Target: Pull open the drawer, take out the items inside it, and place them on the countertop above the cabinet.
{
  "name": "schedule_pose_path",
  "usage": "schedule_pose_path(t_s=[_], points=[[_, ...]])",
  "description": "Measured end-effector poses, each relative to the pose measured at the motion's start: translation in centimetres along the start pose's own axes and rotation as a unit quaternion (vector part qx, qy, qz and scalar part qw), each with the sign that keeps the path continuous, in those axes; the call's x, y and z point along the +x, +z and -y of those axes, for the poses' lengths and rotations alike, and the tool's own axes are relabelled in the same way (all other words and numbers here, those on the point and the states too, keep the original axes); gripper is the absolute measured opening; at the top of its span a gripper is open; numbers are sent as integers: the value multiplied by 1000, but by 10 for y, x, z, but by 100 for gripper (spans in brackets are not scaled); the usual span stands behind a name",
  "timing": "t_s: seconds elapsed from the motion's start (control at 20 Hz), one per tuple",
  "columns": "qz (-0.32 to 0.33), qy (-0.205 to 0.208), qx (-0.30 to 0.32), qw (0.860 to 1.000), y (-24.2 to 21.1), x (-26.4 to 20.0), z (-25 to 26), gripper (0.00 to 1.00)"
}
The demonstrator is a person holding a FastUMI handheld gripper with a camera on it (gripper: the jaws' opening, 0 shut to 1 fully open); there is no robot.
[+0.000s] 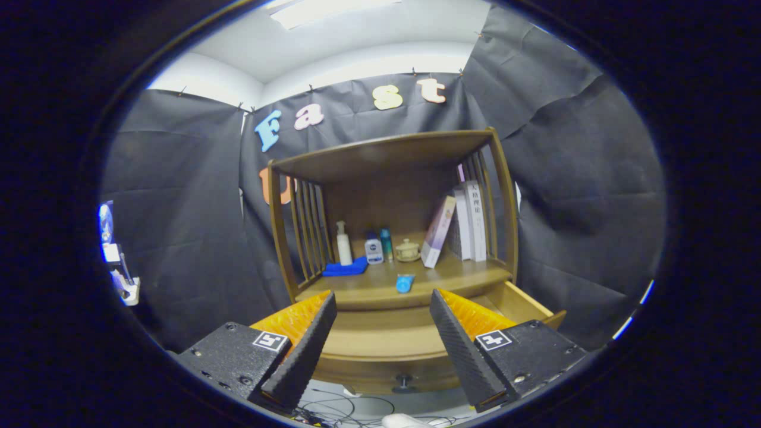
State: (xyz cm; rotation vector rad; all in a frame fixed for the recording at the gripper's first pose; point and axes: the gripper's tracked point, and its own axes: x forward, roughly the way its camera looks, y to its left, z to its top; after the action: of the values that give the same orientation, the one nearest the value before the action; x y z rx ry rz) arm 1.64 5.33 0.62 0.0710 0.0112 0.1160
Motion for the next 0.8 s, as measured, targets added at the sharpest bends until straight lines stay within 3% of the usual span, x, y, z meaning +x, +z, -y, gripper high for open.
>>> schedule_pose_path(t_s=[0.35, 0.8], points=[[-11, -22, 17, 1000, -58, -11, 21, 100], [-65, -41, -31, 997, -127, -10, 33, 100]])
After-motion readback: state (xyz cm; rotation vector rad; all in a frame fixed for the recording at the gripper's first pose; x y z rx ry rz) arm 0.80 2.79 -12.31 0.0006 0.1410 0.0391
